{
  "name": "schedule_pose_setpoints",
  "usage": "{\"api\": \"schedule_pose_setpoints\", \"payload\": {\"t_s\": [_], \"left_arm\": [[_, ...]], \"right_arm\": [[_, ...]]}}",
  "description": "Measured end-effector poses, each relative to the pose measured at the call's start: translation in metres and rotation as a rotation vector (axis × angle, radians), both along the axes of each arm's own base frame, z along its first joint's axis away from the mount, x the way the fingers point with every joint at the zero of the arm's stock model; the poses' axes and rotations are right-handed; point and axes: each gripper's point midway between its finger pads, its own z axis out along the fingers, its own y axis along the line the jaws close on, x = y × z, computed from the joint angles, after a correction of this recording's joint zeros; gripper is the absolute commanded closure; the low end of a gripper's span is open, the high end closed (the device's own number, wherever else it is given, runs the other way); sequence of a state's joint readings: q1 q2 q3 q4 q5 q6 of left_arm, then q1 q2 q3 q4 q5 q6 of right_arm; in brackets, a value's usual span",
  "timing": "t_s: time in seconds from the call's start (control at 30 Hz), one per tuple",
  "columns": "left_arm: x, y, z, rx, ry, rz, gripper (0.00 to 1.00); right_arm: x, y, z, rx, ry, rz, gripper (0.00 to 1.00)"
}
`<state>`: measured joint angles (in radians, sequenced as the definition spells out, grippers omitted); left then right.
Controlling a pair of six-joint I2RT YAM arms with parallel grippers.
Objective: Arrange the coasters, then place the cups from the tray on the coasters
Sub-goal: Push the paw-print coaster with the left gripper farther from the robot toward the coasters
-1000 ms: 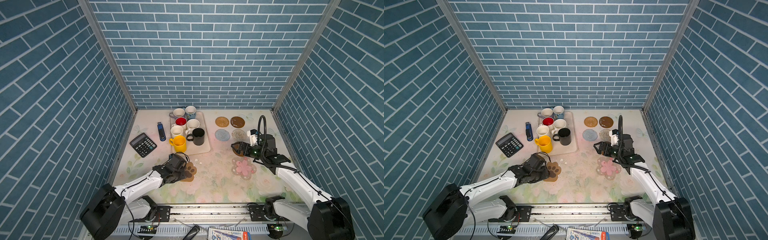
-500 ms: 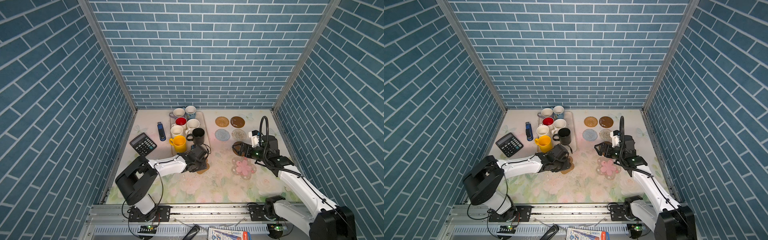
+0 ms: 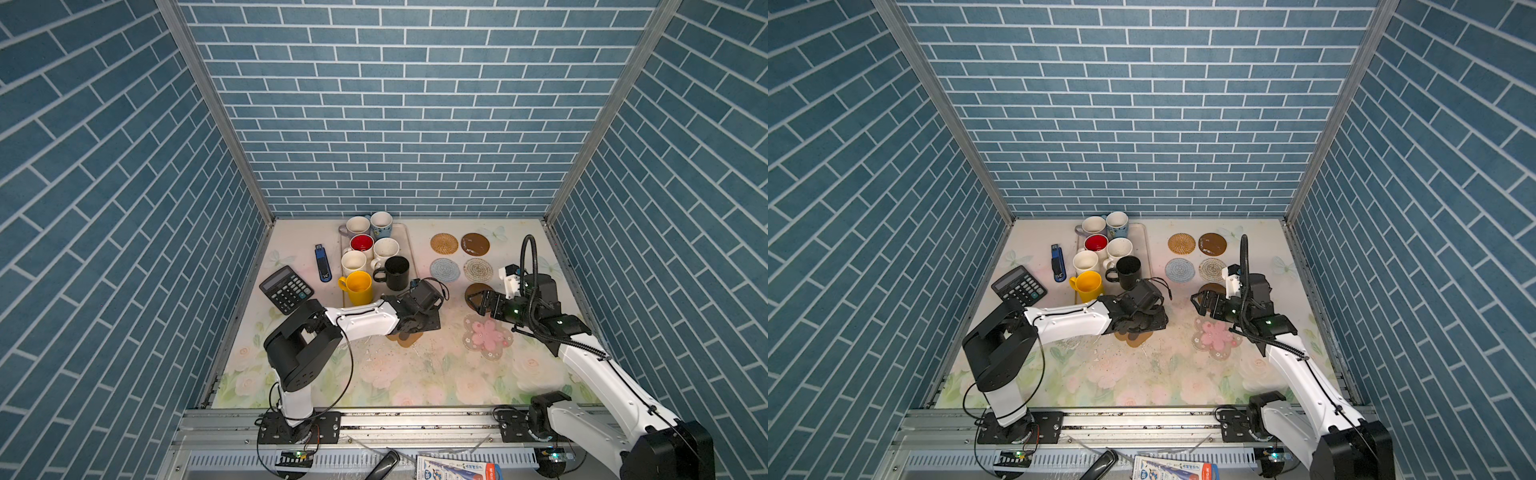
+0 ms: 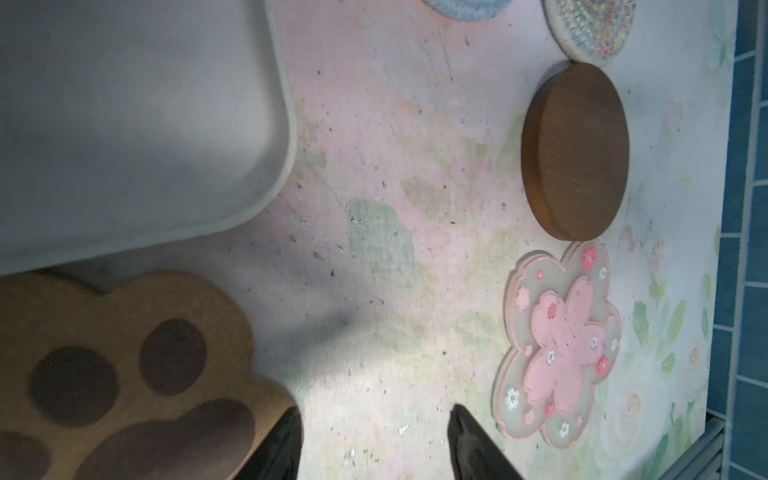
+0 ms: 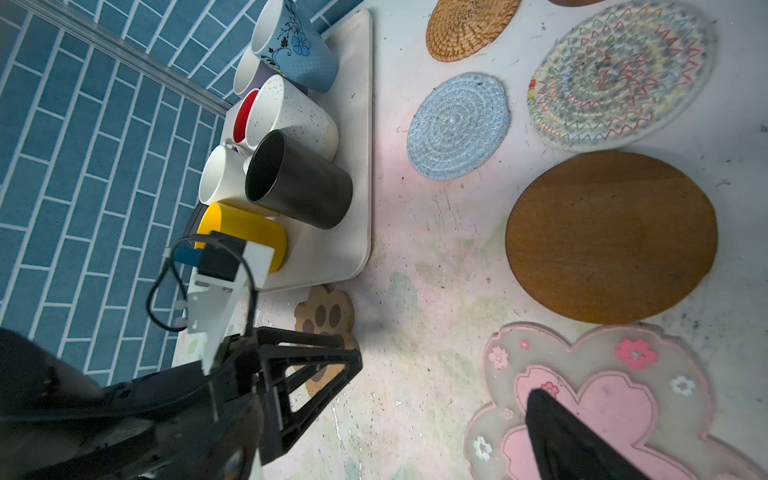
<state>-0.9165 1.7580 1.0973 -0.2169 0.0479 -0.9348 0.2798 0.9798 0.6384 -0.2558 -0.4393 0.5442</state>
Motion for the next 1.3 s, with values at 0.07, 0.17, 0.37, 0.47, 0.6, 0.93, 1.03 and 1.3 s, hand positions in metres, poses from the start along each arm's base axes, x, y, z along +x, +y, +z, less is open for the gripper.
{"api": "schedule_pose_setpoints", "payload": {"t_s": [0.07, 0.17, 0.37, 0.47, 0.6, 0.93, 1.03, 1.3], "left_arm": [[-0.003, 0.009, 0.015, -0.001, -0.028, 0.001, 0.35], [-0.01, 0.025, 0.032, -0.005, -0.065, 0.005, 0.33], [-0.031, 0.072, 0.019, 0.035, -0.056, 0.035, 0.34], [-0.036, 0.099, 0.004, 0.057, -0.034, 0.071, 0.39], [-0.038, 0.13, -0.01, 0.051, -0.014, 0.125, 0.45], [-0.035, 0.129, -0.033, 0.001, 0.024, 0.11, 0.5], [-0.032, 0.123, -0.041, -0.008, 0.036, 0.1, 0.51], [-0.016, 0.101, -0.039, -0.051, 0.014, 0.084, 0.52]], "right_arm": [[0.001, -0.001, -0.001, -0.004, 0.002, -0.005, 0.01], [0.002, -0.003, -0.004, -0.018, 0.01, -0.017, 0.01], [0.003, -0.002, -0.009, -0.034, 0.019, -0.021, 0.01], [0.001, 0.003, -0.015, -0.048, 0.037, -0.006, 0.01], [-0.001, 0.008, -0.025, -0.066, 0.065, 0.009, 0.01], [0.004, 0.013, -0.024, -0.083, 0.065, 0.009, 0.01], [0.005, 0.013, -0.023, -0.087, 0.063, 0.004, 0.01], [0.004, 0.009, -0.026, -0.103, 0.073, -0.006, 0.01]]}}
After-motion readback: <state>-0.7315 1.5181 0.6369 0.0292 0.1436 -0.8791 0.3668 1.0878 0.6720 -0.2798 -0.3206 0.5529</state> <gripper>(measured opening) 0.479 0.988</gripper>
